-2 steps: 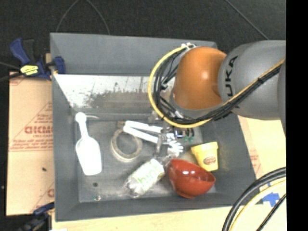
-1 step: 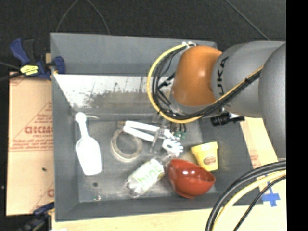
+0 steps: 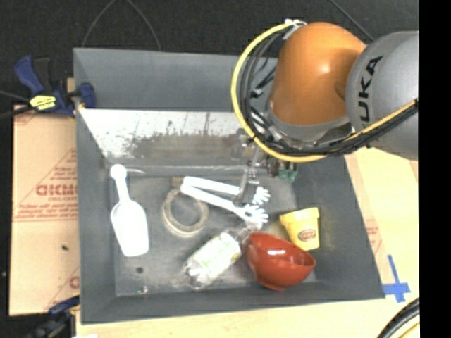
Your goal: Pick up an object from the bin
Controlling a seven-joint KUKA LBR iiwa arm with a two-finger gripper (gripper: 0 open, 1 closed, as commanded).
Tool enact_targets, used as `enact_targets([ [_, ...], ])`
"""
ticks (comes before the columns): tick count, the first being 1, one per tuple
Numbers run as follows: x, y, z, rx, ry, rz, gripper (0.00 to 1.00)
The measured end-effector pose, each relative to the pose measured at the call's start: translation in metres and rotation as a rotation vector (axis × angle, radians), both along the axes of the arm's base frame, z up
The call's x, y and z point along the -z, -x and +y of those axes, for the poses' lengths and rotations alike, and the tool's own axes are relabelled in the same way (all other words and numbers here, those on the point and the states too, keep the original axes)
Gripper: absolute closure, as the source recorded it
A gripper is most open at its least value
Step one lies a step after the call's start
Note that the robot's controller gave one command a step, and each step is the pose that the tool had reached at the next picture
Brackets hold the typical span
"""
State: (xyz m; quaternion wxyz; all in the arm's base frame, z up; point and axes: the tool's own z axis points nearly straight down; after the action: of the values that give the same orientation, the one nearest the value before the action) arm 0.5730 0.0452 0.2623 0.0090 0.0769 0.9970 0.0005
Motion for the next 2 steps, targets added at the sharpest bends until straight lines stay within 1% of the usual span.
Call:
enact_targets([
  [1, 0.075, -0.011, -0.006, 0.040, 0.000, 0.000, 0.00],
  [2, 0.051, -0.002, 0.014, 0.085, -0.003, -0.007, 0.00],
])
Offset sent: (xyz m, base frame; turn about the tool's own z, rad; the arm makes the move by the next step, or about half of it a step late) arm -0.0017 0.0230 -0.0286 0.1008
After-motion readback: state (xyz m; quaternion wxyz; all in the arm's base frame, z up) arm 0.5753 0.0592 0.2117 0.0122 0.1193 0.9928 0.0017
